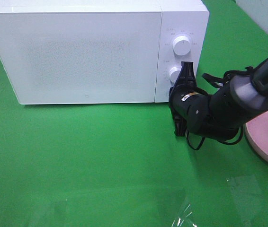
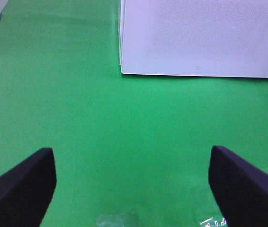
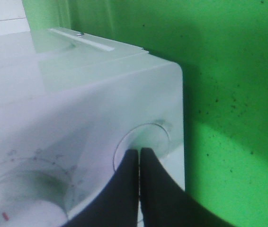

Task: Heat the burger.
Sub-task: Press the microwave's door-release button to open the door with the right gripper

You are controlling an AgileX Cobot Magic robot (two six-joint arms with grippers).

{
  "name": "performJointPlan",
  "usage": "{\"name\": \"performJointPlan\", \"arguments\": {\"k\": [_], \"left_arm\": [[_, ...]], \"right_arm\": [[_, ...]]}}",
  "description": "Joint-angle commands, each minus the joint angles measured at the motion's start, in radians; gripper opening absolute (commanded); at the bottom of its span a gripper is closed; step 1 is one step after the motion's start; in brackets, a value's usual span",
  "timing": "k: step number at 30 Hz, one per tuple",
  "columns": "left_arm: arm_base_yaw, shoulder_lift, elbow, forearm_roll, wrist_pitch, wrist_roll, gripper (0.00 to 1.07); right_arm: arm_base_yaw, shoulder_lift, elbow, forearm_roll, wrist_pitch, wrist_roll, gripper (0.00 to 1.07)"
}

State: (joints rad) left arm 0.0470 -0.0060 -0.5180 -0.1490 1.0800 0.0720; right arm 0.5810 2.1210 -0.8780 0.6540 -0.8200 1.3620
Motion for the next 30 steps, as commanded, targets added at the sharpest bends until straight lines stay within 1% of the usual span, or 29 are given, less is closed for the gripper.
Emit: {"name": "performJointPlan", "arguments": {"k": [1,8,15,22,30], "left_arm": [[0.003,-0.015,0.003,-0.004,-0.011,-0.004,0.8],[0.003,-0.015,0.003,-0.004,-0.011,-0.004,0.8],[0.003,-0.015,0.003,-0.004,-0.011,-0.004,0.8],[0.003,-0.015,0.003,-0.004,-0.011,-0.004,0.8],[0.003,-0.015,0.003,-0.004,-0.011,-0.004,0.8]], "right_arm": [[-0.008,0.013,-0.018,0.0,-0.015,-0.013,0.0],[-0.008,0.013,-0.018,0.006,-0.055,-0.021,0.0],[-0.008,0.01,-0.018,0.006,-0.142,-0.027,0.0],[-0.008,0.013,-0.018,0.026,-0.166,-0.032,0.0],[-0.02,0.048,-0.074,0.018,-0.201,-0.035,0.0]]}}
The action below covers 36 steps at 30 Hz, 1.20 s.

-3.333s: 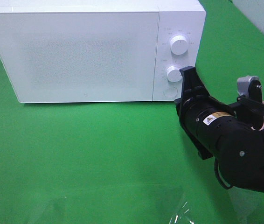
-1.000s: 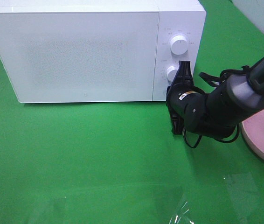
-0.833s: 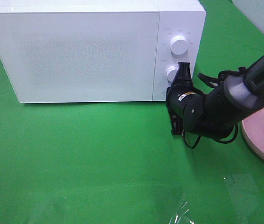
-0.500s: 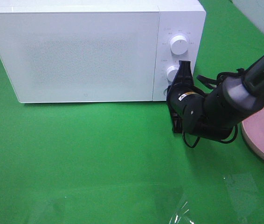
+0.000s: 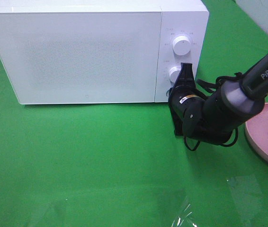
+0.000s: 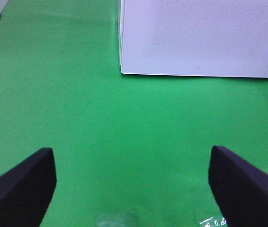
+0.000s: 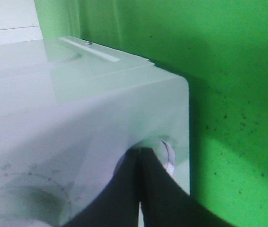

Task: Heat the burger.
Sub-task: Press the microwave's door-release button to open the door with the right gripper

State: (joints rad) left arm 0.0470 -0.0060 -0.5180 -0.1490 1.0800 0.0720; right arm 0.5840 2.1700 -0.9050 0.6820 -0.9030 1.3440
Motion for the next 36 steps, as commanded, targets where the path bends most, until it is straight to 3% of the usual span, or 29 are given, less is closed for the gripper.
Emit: {"name": "performJointPlan", "arguments": {"k": [1,36], "left_arm": [[0.003,-0.015,0.003,-0.004,-0.011,-0.004,0.8],[0.003,-0.015,0.003,-0.004,-0.011,-0.004,0.8]], "right_arm": [[-0.023,-0.001,-0.047,-0.01,-0.118,-0.017,0.0],[-0.054,0.025,-0.08,-0.052,-0.101,-0.039,0.0]]}}
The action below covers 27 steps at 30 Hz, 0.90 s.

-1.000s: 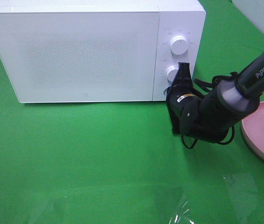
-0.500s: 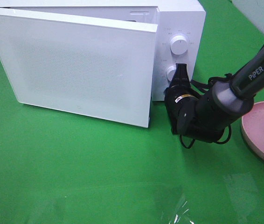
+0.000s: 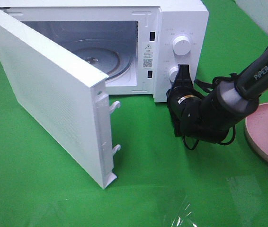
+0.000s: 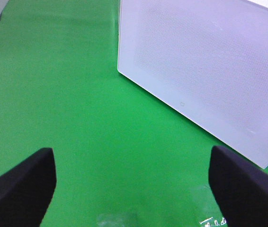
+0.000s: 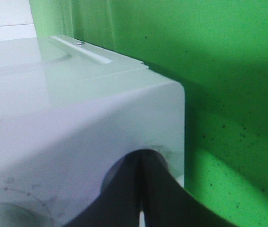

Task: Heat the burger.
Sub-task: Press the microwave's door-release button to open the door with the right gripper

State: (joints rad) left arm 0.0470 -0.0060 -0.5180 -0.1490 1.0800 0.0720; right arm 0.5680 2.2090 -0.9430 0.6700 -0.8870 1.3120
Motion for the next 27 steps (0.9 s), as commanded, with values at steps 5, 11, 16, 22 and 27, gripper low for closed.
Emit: {"name": "performJointPlan", "arguments": {"k": [5,11,16,22,27], "left_arm": [[0.003,-0.015,0.003,-0.004,-0.011,-0.004,0.8],[0.003,-0.015,0.003,-0.004,-0.011,-0.004,0.8],[0.003,-0.015,0.003,-0.004,-0.011,-0.004,0.8],[0.003,-0.015,0.003,-0.004,-0.011,-0.004,0.8],[0.003,-0.015,0.003,-0.004,-0.011,-0.004,0.8]], "right_arm": [[-0.029,-0.045,-0.002,-0.037,-0.099,-0.007,0.0],[-0.011,-0.064,0.033,-0.04,-0.055,0.001,0.0],[0.009,-0.077,0.057,-0.044,0.011,0.028,0.0],[0.02,-0.112,0.106,-0.045,0.06,0.027,0.0],[0.02,-0.17,0.167,-0.047,0.084,0.008,0.0]]}}
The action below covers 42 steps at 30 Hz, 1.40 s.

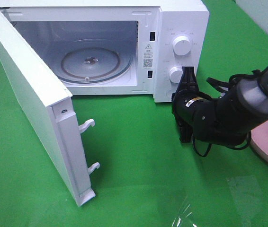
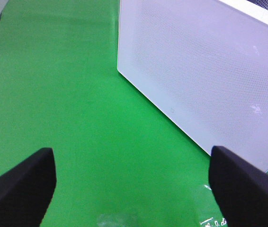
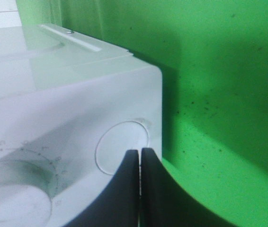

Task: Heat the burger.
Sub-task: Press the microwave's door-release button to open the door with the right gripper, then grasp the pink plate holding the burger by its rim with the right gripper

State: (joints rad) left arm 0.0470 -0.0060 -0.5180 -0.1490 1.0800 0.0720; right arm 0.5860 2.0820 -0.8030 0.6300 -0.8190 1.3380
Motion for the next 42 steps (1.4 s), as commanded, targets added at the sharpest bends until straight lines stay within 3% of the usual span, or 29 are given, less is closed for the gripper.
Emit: {"name": "performJointPlan", "arguments": {"k": [1,9,11,21,27,42], "left_arm": [[0.003,-0.015,0.003,-0.004,-0.011,-0.004,0.8],[0.003,-0.015,0.003,-0.004,-0.011,-0.004,0.8],[0.003,-0.015,0.003,-0.004,-0.011,-0.004,0.8],[0.003,-0.015,0.003,-0.004,-0.011,-0.004,0.8],[0.003,-0.015,0.003,-0.004,-0.011,-0.004,0.8],[0.003,-0.015,0.003,-0.004,-0.011,-0.004,0.8]], "right_arm": [[0.002,-0.053,0.038,-0.007,0.018,-0.026,0.0],[0.002,-0.155,0.119,-0.007,0.072,-0.154,0.0],[0.002,-0.225,0.142,-0.007,0.14,-0.279,0.0],[0.002,-0.338,0.144,-0.058,0.283,-0.571,0.02],[-0.001,-0.409,0.143,-0.158,0.481,-0.748,0.02],[-0.001,-0.475,0.1,-0.381,0.841,-0.892,0.03]]}}
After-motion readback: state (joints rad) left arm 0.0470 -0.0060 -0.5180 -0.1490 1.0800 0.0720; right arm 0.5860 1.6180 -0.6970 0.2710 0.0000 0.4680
